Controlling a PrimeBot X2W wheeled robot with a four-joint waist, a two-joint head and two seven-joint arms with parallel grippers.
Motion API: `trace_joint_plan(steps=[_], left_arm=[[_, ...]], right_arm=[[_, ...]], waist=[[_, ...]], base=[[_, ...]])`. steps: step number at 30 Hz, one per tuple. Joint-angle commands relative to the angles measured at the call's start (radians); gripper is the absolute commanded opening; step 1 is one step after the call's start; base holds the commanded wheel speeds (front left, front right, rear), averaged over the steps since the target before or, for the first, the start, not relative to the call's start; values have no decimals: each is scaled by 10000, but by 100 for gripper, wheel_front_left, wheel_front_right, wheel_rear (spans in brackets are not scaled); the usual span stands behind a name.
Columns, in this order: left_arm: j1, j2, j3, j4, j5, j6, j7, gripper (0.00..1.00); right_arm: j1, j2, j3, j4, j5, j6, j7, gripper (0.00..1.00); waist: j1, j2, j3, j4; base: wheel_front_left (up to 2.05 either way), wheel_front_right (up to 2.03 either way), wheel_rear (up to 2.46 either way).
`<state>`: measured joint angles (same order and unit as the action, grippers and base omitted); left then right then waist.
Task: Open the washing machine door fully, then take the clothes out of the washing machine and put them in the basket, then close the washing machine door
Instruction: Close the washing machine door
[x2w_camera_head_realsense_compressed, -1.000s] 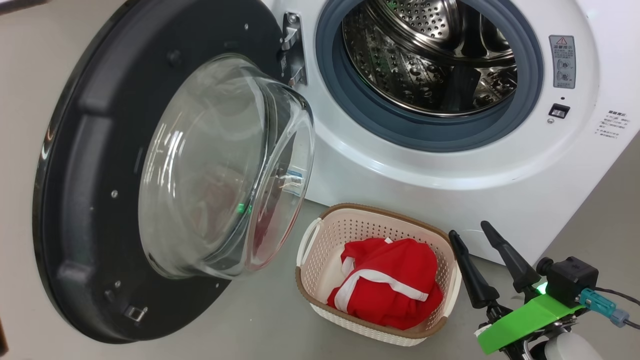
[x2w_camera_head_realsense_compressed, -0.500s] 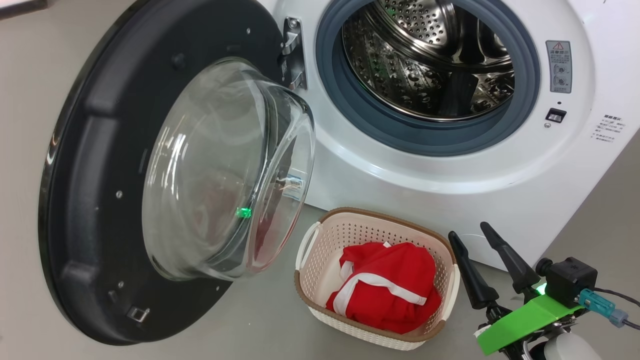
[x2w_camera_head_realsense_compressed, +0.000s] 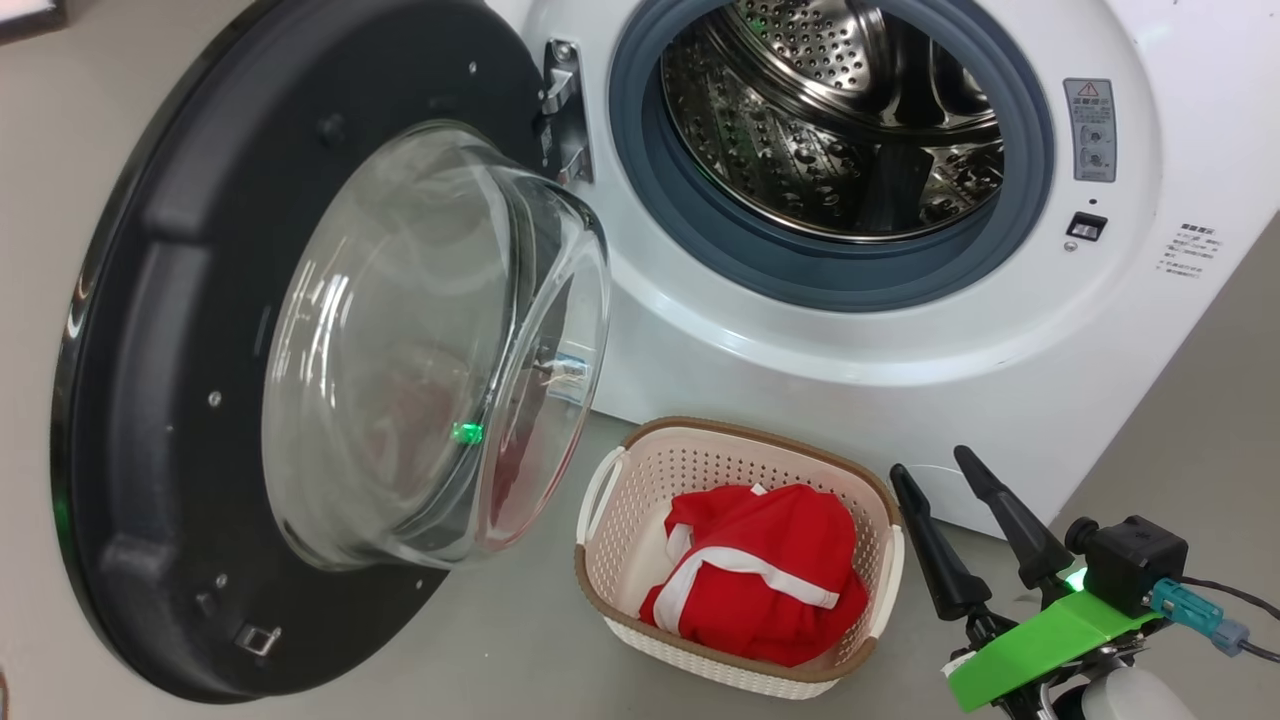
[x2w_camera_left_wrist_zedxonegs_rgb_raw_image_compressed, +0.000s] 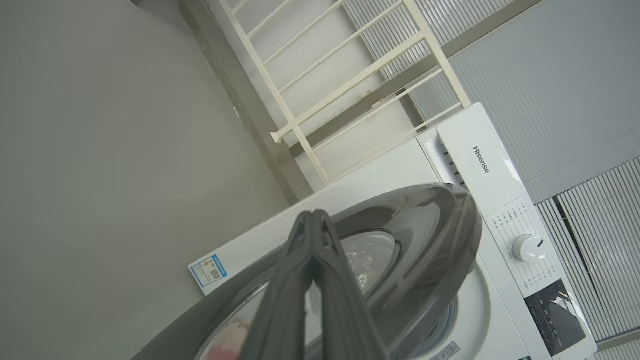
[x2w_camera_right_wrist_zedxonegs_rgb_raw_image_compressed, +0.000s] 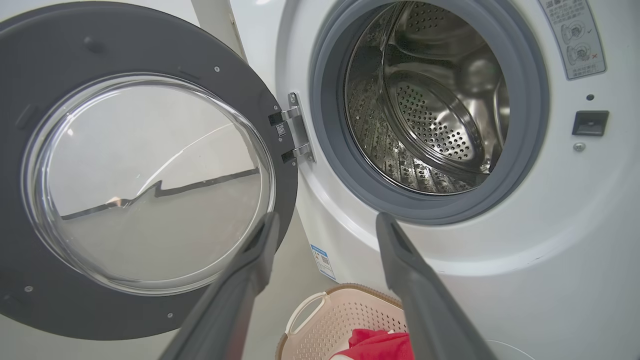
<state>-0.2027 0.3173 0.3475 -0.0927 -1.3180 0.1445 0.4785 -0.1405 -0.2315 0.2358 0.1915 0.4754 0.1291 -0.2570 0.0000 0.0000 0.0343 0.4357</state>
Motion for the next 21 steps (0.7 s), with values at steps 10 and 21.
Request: trace_joint_plan(steps=[10, 21], left_arm=[[-391, 721, 281, -290, -1616, 1355, 2292, 0], [268, 1034, -414, -1290, -2122, 1408, 3844, 0]], right_arm=[[26, -22, 161, -203, 0, 16, -48, 100], [96, 2, 195, -190, -6, 16, -48, 100]], waist=[[0, 0, -161, -288], [0, 0, -269, -491]], base=[[0, 0, 0], [0, 0, 0]])
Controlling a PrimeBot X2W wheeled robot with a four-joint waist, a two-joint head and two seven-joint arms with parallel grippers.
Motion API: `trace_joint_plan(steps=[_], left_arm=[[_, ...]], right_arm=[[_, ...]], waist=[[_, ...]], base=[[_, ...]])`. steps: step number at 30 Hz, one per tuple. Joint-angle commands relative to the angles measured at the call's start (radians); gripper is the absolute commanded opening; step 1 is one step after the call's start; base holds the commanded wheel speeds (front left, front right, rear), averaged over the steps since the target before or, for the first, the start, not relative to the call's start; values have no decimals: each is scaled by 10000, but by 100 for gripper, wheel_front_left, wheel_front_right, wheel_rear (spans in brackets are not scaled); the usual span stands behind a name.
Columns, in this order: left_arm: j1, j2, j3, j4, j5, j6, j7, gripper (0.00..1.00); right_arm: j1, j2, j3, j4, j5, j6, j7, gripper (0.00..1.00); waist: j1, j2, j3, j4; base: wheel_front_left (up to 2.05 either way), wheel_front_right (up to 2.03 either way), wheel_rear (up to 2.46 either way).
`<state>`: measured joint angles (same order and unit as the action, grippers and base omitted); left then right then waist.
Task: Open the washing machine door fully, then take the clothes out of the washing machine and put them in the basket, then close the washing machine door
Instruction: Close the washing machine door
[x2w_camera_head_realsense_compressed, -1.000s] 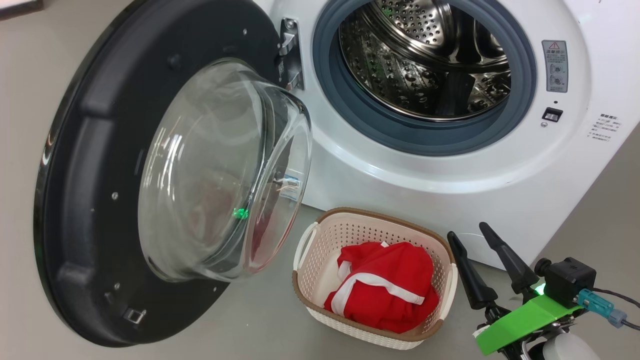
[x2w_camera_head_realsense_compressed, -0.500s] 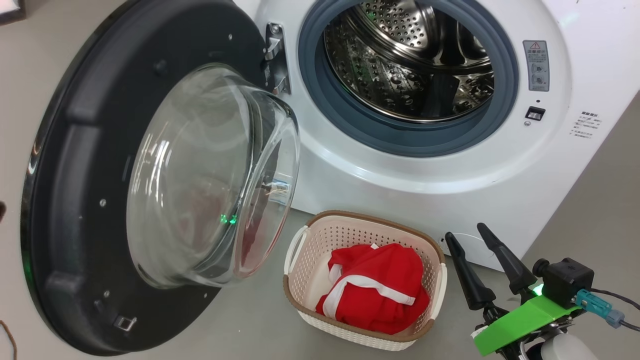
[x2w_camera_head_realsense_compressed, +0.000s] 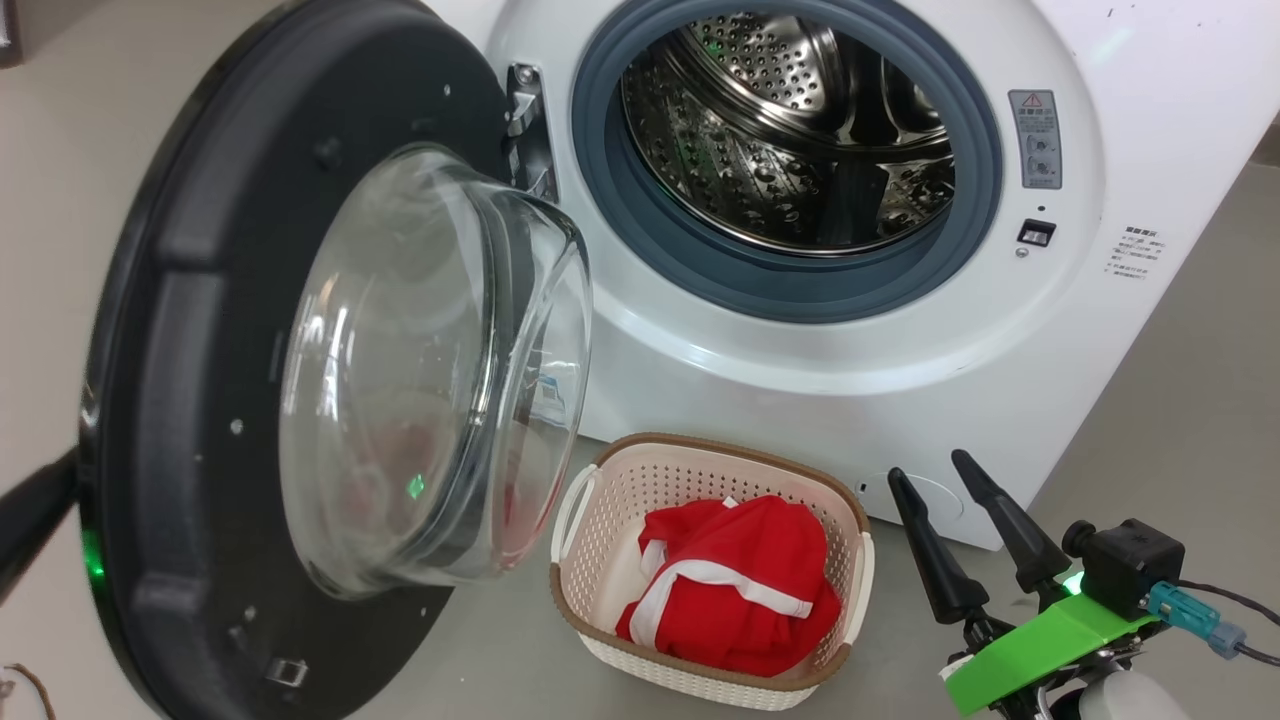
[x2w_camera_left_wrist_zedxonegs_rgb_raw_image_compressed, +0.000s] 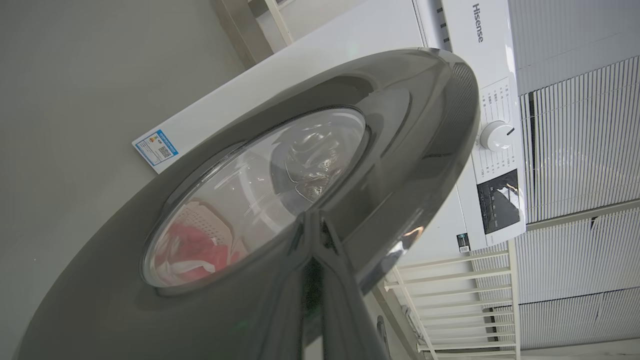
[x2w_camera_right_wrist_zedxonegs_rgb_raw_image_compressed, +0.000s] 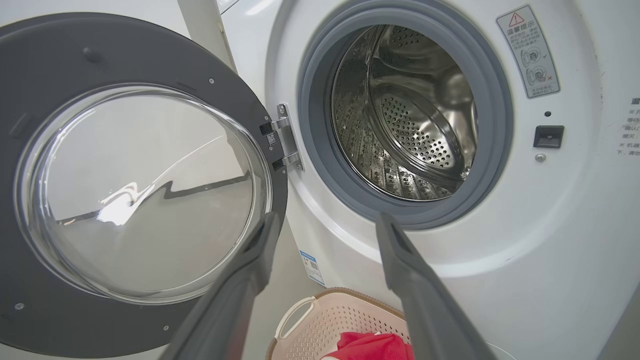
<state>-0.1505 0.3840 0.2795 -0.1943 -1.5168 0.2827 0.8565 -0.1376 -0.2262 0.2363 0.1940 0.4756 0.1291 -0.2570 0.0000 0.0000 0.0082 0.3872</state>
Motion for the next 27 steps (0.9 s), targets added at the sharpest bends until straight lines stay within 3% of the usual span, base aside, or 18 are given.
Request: trace_joint_plan(steps=[1, 14, 27], left_arm=[[-195, 410, 203, -362, -154, 28, 188, 0], [-184, 144, -519, -903, -230, 1, 582, 0], [-549, -209, -1100, -1177, -212, -62, 640, 0]], right_arm=[[76, -50, 191, -207, -5, 16, -48, 100], [56, -26, 328, -137, 30, 16, -48, 100], [11, -62, 318, -95, 34, 16, -48, 100]], waist=[[0, 0, -26, -25], [0, 0, -135, -356], [0, 0, -169, -1452]], base=[[0, 0, 0], [0, 0, 0], [0, 0, 0]])
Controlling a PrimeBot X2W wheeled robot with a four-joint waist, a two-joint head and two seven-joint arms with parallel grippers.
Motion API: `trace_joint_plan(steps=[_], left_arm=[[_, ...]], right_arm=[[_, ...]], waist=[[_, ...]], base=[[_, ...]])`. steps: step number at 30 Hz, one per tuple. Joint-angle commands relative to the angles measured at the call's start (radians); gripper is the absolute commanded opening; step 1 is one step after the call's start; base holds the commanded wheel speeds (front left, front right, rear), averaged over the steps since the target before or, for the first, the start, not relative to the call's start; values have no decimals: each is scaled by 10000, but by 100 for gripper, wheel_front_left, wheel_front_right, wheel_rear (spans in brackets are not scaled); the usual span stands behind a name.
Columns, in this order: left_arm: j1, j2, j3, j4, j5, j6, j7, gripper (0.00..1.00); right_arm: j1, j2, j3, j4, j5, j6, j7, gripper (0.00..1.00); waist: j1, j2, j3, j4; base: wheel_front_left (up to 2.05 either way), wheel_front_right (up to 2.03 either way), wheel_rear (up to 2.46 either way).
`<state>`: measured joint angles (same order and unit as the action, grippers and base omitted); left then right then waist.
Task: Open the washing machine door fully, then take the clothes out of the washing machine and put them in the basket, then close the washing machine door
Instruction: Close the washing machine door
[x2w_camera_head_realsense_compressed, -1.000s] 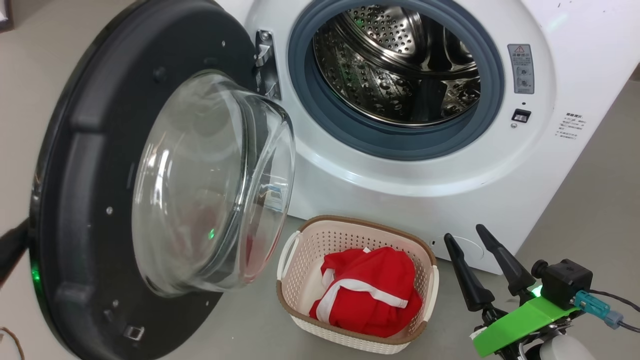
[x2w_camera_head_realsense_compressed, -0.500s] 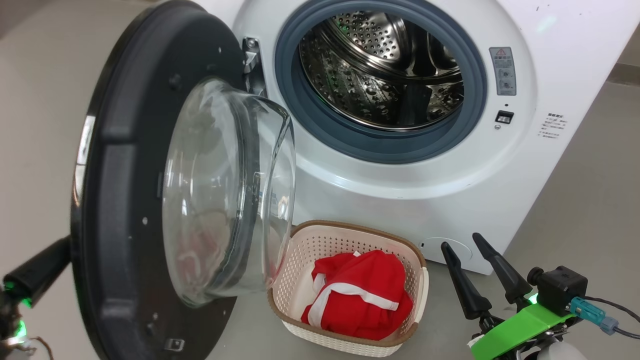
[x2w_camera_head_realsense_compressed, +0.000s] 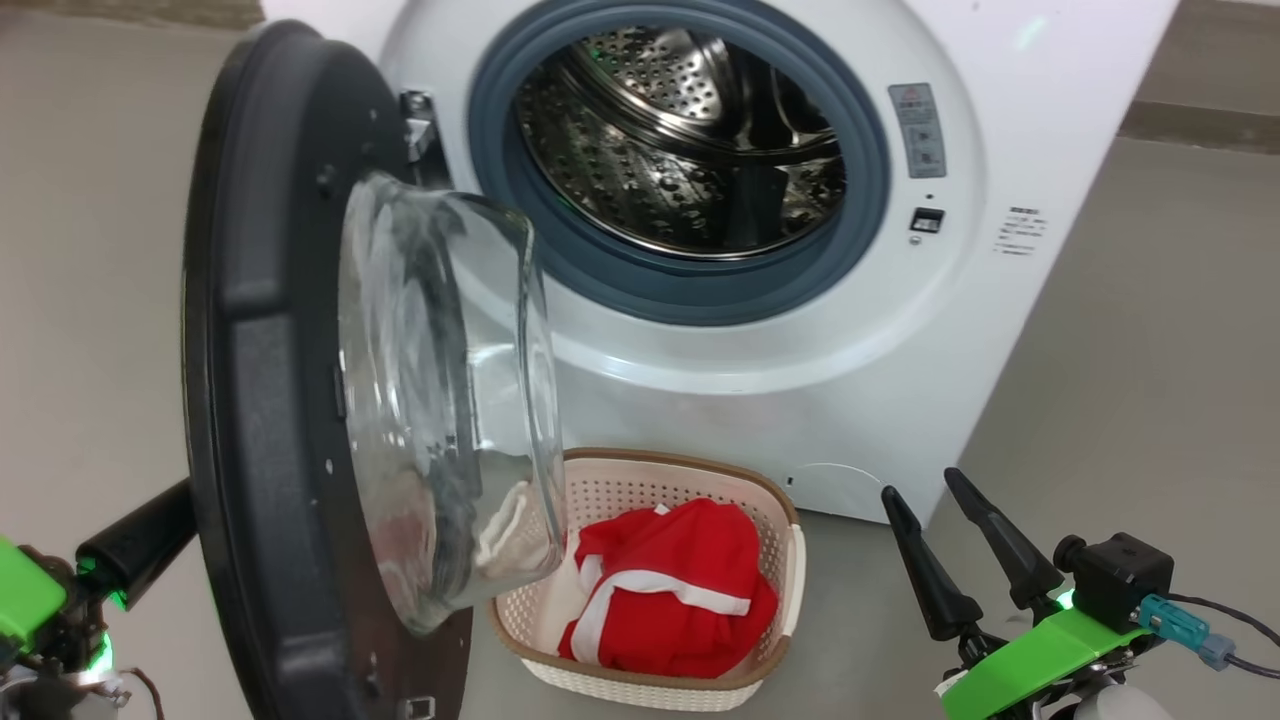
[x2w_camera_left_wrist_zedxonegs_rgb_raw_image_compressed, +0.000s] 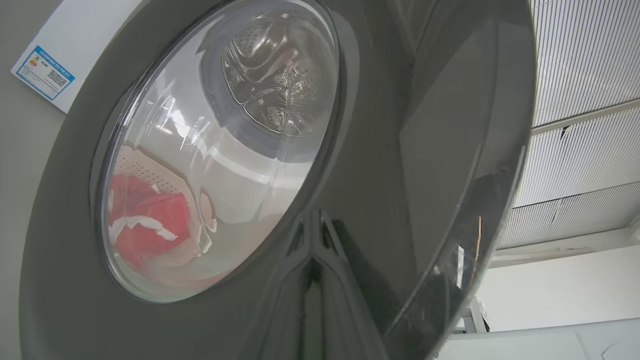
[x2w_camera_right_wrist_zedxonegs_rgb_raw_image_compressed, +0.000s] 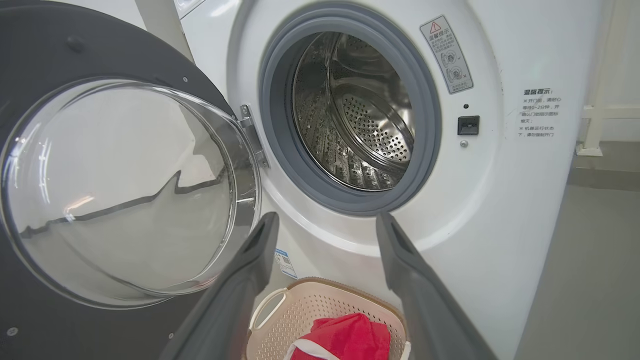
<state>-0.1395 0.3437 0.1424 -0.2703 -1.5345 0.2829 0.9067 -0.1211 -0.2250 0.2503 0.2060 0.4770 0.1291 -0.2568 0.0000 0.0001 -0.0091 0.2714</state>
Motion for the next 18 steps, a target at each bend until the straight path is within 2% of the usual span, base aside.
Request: trace_joint_plan(steps=[1, 18], left_arm=[[-689, 169, 260, -434, -55, -66, 141, 0], [-974, -291, -107, -686, 14, 7, -52, 0]], right_arm=[[-151, -73, 168, -224, 19, 16, -49, 100], [-175, -96, 83, -256, 16, 16, -49, 100]], waist=[[0, -1, 2, -394], [0, -1, 5, -1899]], base=[[0, 0, 0], [0, 0, 0]])
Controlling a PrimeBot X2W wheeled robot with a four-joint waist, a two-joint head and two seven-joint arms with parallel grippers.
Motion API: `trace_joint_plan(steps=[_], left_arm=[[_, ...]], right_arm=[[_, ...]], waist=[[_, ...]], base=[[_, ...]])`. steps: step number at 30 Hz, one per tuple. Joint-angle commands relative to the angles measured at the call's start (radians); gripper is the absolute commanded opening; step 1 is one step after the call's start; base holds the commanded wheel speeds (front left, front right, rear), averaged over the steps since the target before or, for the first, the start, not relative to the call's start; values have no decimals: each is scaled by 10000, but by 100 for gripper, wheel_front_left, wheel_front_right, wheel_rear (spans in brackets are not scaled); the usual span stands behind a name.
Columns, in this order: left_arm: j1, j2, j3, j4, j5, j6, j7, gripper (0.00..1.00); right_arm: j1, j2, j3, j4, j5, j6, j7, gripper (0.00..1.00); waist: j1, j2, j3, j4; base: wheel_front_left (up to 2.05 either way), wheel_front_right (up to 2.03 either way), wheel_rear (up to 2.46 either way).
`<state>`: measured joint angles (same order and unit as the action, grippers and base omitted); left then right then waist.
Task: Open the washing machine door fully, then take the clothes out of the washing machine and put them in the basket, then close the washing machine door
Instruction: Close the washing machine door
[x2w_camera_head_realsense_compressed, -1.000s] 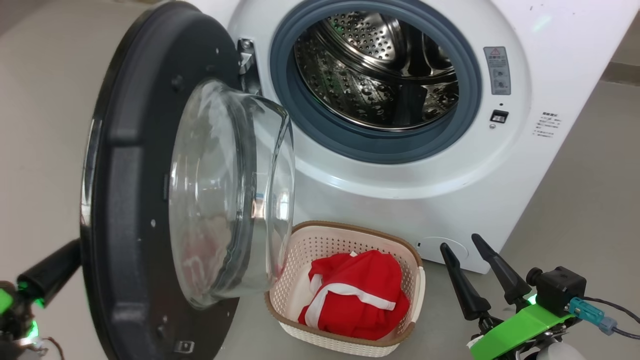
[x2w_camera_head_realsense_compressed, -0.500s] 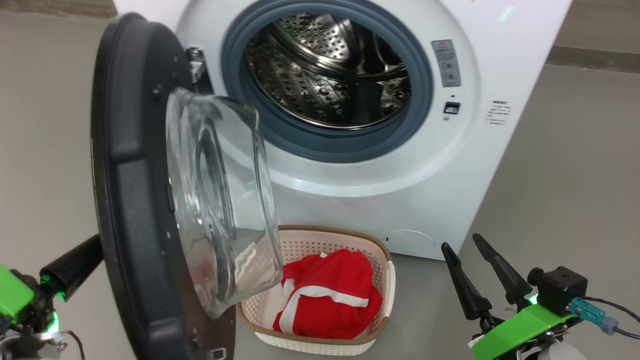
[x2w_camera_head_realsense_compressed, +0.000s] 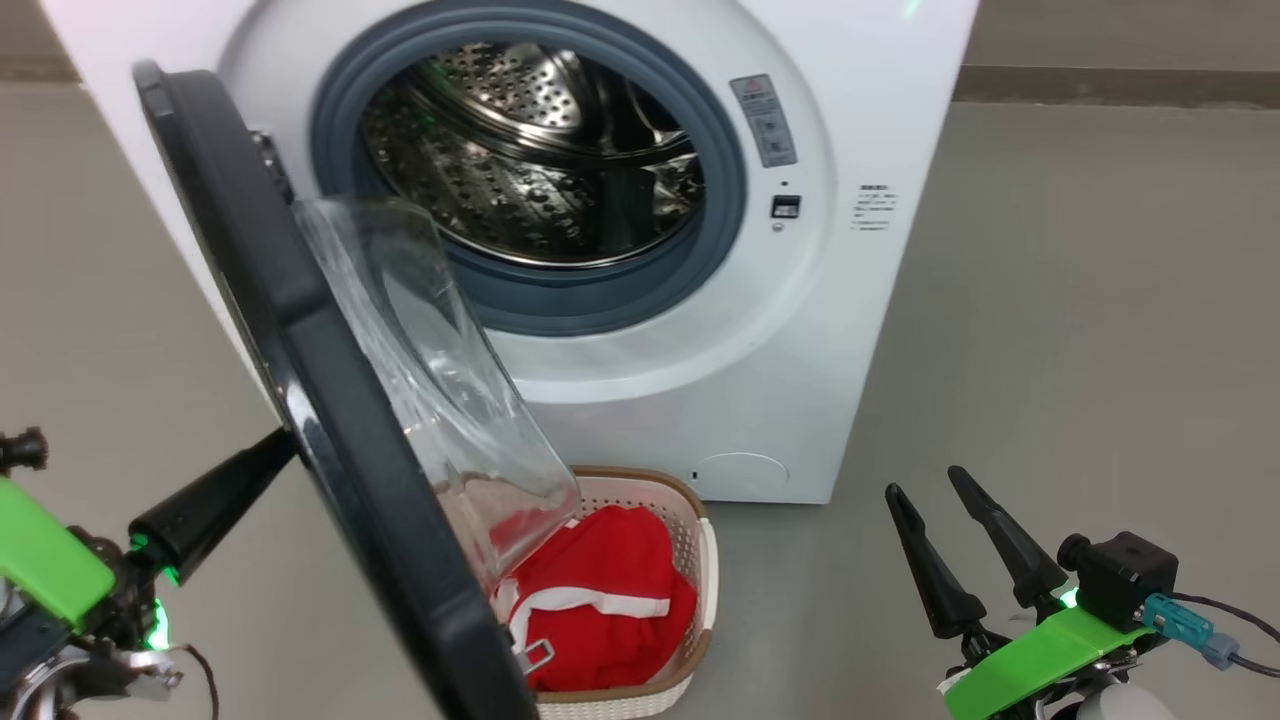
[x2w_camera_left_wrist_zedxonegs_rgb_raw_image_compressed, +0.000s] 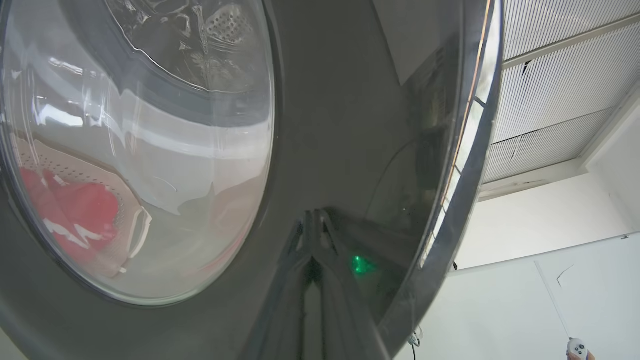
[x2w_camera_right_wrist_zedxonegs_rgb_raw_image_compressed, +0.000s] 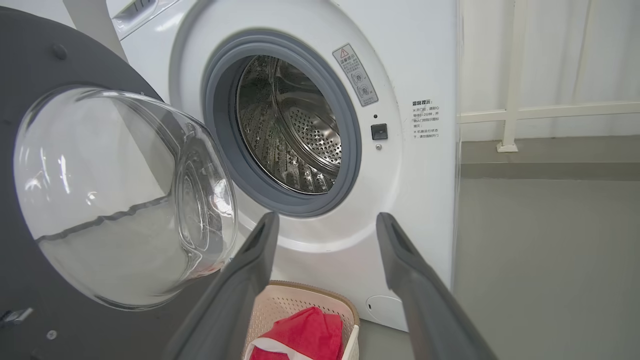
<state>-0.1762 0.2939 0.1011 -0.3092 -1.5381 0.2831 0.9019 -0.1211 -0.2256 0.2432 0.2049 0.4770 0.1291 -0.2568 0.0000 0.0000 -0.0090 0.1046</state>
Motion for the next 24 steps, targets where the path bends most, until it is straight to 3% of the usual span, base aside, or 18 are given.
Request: trace_joint_plan(steps=[1, 24], left_arm=[[-653, 166, 278, -261, 95, -3, -65, 0], [-1469, -329, 165, 735, 629, -475, -957, 0]], right_arm=[[-182, -100, 160, -244, 23, 16, -49, 100], [-225, -114, 140, -279, 24, 16, -49, 100]], waist=[[0, 0, 5, -315], [0, 0, 83, -1801]], base=[[0, 0, 0], [0, 0, 0]])
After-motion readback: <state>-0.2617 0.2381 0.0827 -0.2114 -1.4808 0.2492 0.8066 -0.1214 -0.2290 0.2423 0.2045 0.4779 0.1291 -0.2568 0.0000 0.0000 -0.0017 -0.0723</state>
